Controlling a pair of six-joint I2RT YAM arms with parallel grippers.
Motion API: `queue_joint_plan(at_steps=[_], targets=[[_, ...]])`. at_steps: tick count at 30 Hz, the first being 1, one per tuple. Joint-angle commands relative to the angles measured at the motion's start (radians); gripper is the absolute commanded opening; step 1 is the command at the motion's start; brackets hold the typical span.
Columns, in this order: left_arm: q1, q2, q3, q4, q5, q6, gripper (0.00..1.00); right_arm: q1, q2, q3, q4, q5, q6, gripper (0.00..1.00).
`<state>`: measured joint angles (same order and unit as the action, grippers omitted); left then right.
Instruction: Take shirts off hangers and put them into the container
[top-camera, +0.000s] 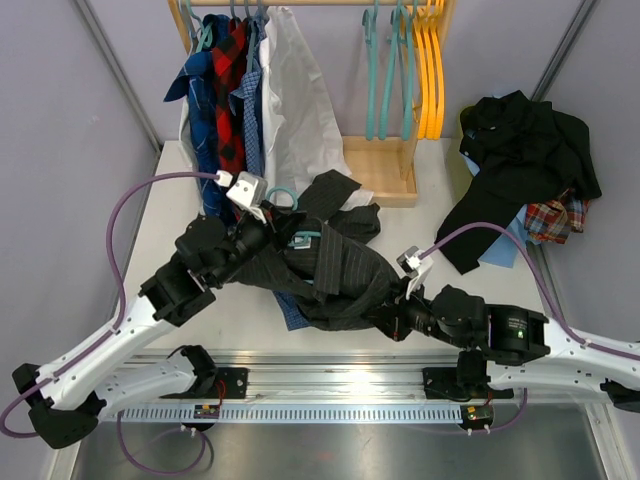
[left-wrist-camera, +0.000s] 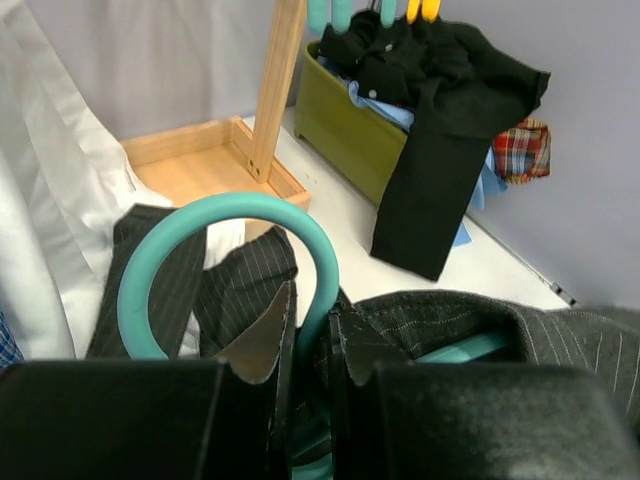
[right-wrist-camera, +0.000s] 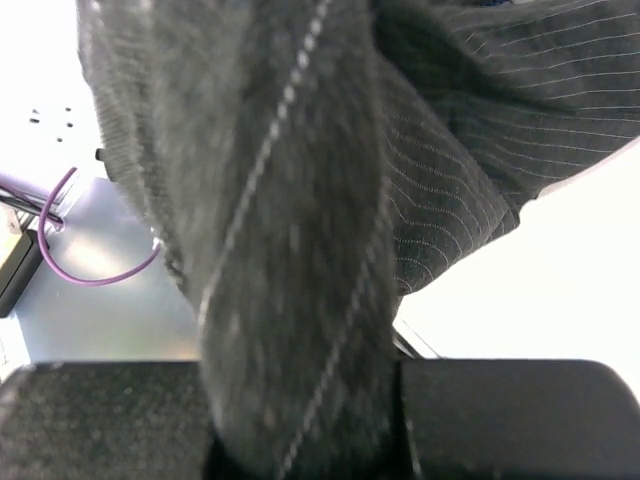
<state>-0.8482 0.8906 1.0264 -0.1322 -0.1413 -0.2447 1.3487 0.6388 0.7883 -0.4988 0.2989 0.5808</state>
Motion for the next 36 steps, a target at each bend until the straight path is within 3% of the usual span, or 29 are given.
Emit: queue_joint_plan(at_steps=[1, 5, 8, 15, 18, 20, 24, 33, 36], targets=[[0.02, -0.082, -0.046, 0.022, -0.119, -0.014, 0.0, 0.012, -0.077, 0.009, -0.047, 0.089, 0.025, 0.0], [0.02, -0.212, -0.231, -0.032, -0.197, -0.068, 0.0, 0.012, -0.165, 0.058, -0.133, 0.205, 0.014, 0.0], [0.02, -0.324, -0.287, -0.087, -0.259, -0.093, 0.0, 0.01, -0.252, 0.103, -0.168, 0.325, -0.009, 0.0], [0.018, -0.426, -0.285, -0.23, -0.31, -0.12, 0.0, 0.01, -0.364, 0.17, -0.199, 0.601, -0.023, 0.0], [0.018, -0.433, -0.27, -0.276, -0.319, -0.133, 0.0, 0.01, -0.37, 0.177, -0.28, 0.796, 0.089, 0.0], [0.018, -0.455, -0.278, -0.277, -0.313, -0.14, 0.0, 0.01, -0.372, 0.169, -0.303, 0.839, 0.143, 0.0], [0.018, -0.487, -0.301, -0.247, -0.288, -0.153, 0.0, 0.01, -0.334, 0.082, -0.19, 0.803, 0.111, 0.0], [0.018, -0.533, -0.23, -0.083, -0.158, -0.163, 0.0, 0.012, 0.108, -0.012, 0.012, 0.586, 0.14, 0.0], [0.018, -0.552, -0.16, -0.064, -0.132, -0.157, 0.0, 0.01, 0.203, -0.015, -0.03, 0.612, 0.209, 0.0]])
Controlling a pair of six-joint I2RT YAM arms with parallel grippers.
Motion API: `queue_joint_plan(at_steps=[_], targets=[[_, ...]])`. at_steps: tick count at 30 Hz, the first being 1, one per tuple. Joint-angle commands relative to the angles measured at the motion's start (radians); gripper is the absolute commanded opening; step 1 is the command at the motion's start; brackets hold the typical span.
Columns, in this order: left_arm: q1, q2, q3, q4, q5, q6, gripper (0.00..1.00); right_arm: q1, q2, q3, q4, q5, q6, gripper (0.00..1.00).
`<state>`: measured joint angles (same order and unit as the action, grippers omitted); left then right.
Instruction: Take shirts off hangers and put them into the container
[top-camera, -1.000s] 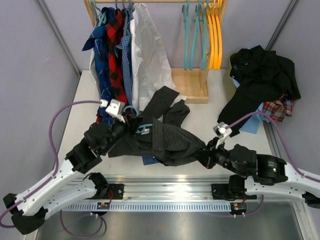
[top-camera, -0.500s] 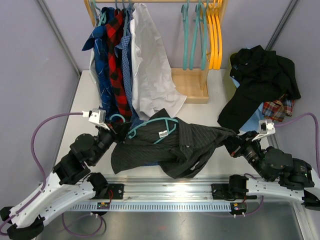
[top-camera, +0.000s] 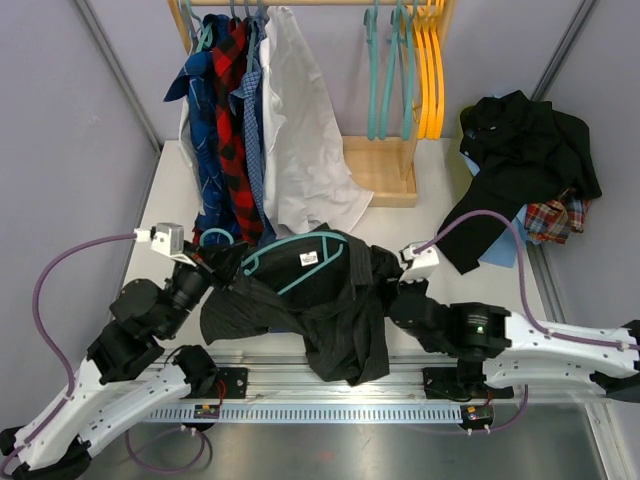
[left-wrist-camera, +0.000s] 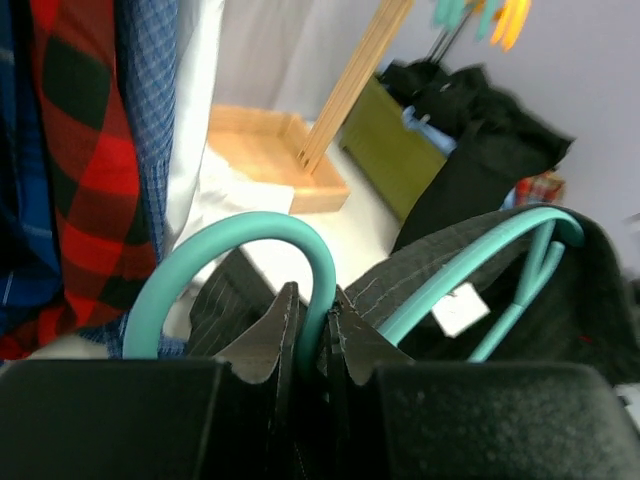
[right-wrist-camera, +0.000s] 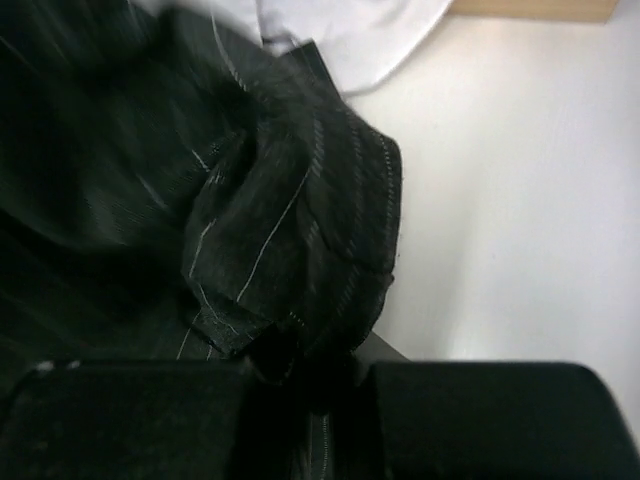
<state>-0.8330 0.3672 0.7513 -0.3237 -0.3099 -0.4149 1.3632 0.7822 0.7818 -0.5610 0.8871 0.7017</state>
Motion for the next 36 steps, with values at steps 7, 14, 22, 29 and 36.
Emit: queue_joint_plan(at_steps=[7, 14, 22, 29, 36], targets=[[0.005, -0.088, 0.192, 0.12, 0.055, 0.022, 0.0, -0.004, 0.115, -0.073, 0.079, -0.014, 0.143, 0.0], [0.003, -0.136, 0.154, 0.156, 0.052, 0.002, 0.0, -0.004, 0.178, -0.076, 0.11, -0.049, 0.109, 0.0], [0.003, -0.073, -0.015, 0.413, 0.239, -0.134, 0.0, -0.003, 0.267, 0.008, 0.181, -0.229, -0.067, 0.72], [0.005, -0.105, -0.02, 0.255, 0.278, -0.124, 0.0, -0.004, -0.023, 0.083, 0.007, -0.229, -0.218, 0.97], [0.005, -0.067, 0.0, 0.054, 0.365, -0.082, 0.0, -0.004, -0.205, 0.23, -0.178, -0.389, -0.353, 0.94]])
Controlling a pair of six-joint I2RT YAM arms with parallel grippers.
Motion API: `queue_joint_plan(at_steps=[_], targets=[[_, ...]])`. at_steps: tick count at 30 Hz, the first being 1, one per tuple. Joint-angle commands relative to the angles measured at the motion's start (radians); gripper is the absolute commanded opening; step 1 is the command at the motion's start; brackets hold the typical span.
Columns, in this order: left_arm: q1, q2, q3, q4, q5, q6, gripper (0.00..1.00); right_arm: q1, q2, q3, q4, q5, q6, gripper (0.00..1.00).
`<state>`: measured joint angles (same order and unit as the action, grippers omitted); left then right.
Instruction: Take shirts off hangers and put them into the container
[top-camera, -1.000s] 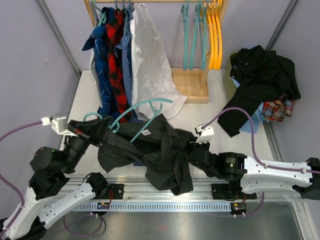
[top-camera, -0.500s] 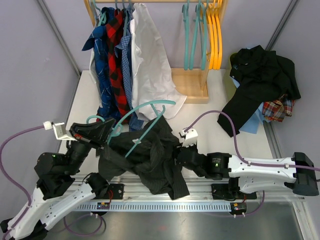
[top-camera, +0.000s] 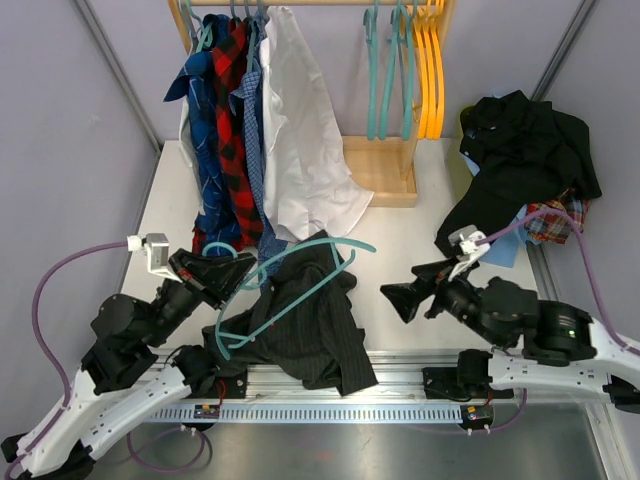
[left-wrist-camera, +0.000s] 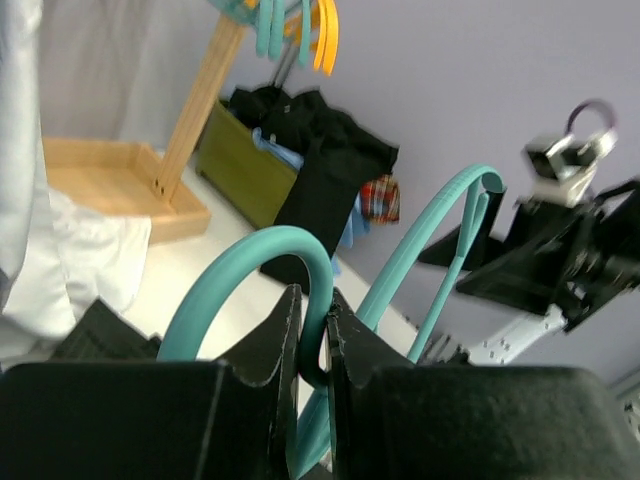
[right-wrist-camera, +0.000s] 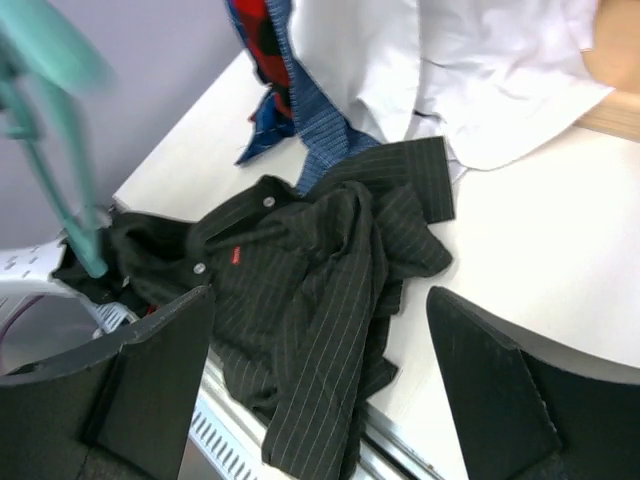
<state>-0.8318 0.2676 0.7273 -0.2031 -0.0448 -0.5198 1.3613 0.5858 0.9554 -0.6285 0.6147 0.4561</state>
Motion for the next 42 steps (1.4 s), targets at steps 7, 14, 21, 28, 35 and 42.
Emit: queue_joint_plan(at_steps=[7, 14, 21, 28, 35, 42], targets=[[0.003, 0.205, 0.035, -0.038, 0.373, 0.052, 0.0, -0.002, 0.051, 0.117, -0.054, -0.406, -0.207, 0.93], [0.003, 0.312, 0.067, -0.001, 0.526, 0.078, 0.0, -0.001, 0.072, 0.123, -0.03, -0.492, -0.223, 0.85], [0.003, 0.323, 0.099, 0.016, 0.511, 0.09, 0.0, -0.002, 0.081, 0.089, -0.004, -0.52, -0.188, 0.62], [0.003, 0.358, 0.149, 0.033, 0.546, 0.089, 0.0, -0.002, 0.105, 0.051, 0.033, -0.532, -0.157, 0.51], [0.003, 0.38, 0.142, 0.033, 0.505, 0.083, 0.37, -0.002, 0.079, 0.022, 0.072, -0.481, -0.137, 0.0], [0.003, 0.357, 0.179, -0.022, 0.37, 0.09, 0.99, -0.002, 0.069, 0.02, 0.067, -0.449, -0.134, 0.0]])
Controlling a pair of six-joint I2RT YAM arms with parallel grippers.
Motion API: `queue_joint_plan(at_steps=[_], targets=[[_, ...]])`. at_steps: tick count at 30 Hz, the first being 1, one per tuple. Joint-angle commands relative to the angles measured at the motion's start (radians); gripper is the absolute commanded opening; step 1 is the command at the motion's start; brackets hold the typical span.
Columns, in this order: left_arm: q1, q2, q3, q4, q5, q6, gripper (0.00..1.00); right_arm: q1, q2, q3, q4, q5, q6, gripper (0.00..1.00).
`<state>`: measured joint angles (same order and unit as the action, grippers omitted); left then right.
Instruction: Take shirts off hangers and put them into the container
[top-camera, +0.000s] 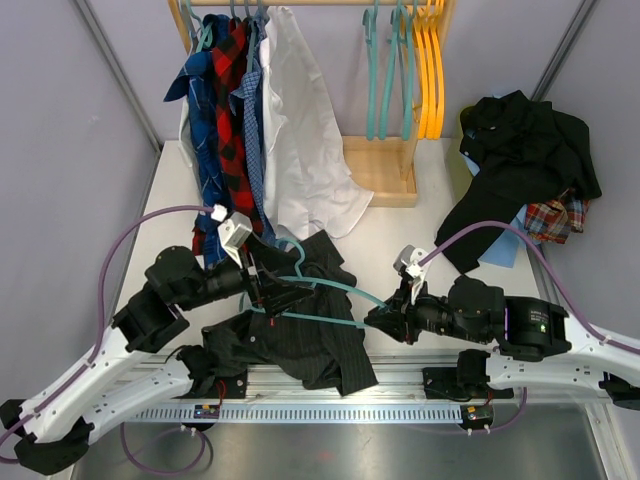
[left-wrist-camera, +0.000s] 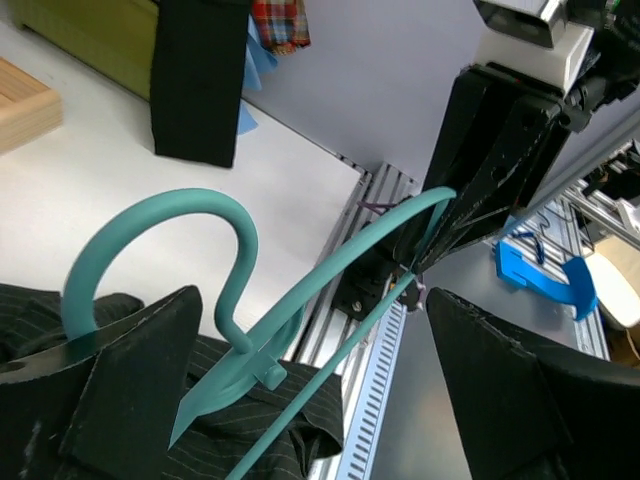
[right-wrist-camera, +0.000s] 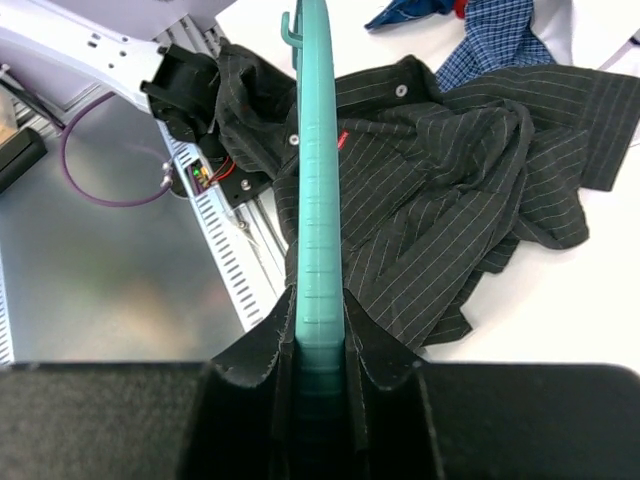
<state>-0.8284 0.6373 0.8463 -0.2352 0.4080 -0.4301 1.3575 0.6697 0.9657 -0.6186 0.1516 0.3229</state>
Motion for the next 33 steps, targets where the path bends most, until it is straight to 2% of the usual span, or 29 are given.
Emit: queue_joint_plan(at_steps=[1, 6, 8, 11, 15, 17, 18, 22, 26, 30, 33], targets=[[0.0, -0.014, 0.066, 0.004, -0.099, 0.002, 0.99, 0.003, -0.019, 0.008, 0.059, 0.025, -0.001, 0.0], [0.0, -0.099, 0.073, -0.01, -0.244, -0.004, 0.99, 0.002, -0.056, 0.014, 0.068, 0.121, -0.01, 0.0], [0.0, -0.142, 0.051, -0.019, -0.312, -0.007, 0.99, 0.003, -0.099, 0.011, 0.098, 0.205, -0.024, 0.0], [0.0, -0.224, 0.014, -0.05, -0.388, -0.024, 0.99, 0.002, -0.174, -0.019, 0.209, 0.354, -0.109, 0.0], [0.0, -0.329, -0.036, -0.095, -0.403, -0.058, 0.99, 0.002, -0.209, -0.035, 0.36, 0.537, -0.264, 0.0], [0.0, -0.356, -0.055, -0.122, -0.429, -0.081, 0.99, 0.002, -0.191, -0.036, 0.479, 0.629, -0.315, 0.0], [0.0, -0.369, -0.07, -0.131, -0.432, -0.087, 0.99, 0.002, -0.177, -0.036, 0.52, 0.656, -0.397, 0.0], [0.0, -0.43, -0.102, -0.153, -0.439, -0.11, 0.99, 0.002, -0.001, 0.024, 0.759, 0.77, -0.551, 0.0], [0.0, -0.458, -0.108, -0.17, -0.445, -0.113, 0.99, -0.029, 0.203, 0.152, 0.826, 0.769, -0.64, 0.0], [0.0, -0.461, -0.11, -0.17, -0.437, -0.113, 0.99, -0.3, 0.353, 0.335, 0.669, 0.557, -0.445, 0.0], [0.0, -0.475, -0.113, -0.17, -0.426, -0.118, 0.99, -0.383, 0.476, 0.41, 0.694, 0.481, -0.453, 0.0]])
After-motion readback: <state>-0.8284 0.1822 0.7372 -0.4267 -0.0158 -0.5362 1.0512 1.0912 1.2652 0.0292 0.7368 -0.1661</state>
